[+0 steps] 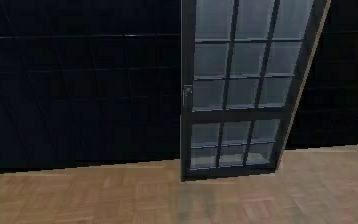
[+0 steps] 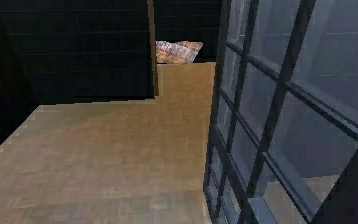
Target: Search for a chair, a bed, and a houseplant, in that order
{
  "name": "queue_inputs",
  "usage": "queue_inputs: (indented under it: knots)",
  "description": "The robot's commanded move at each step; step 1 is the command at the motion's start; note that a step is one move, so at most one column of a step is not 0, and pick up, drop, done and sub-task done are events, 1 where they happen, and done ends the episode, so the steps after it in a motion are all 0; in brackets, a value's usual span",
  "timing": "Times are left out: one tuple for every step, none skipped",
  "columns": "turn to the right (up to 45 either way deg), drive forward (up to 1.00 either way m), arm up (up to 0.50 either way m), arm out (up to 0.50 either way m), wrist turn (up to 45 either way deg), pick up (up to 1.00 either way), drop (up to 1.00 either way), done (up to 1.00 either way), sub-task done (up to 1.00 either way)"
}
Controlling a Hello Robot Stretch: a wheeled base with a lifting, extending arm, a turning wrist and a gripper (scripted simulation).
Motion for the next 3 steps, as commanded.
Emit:
queue_inputs:
  knots:
    - [0.0, 0.2, 0.0, 0.0, 0.0, 0.0, 0.0, 0.0, 0.0]
    - [45.0, 0.0, 0.0, 0.0, 0.0, 0.0, 0.0, 0.0, 0.0]
    - [33.0, 0.0, 0.0, 0.0, 0.0, 0.0, 0.0, 0.0, 0.0]
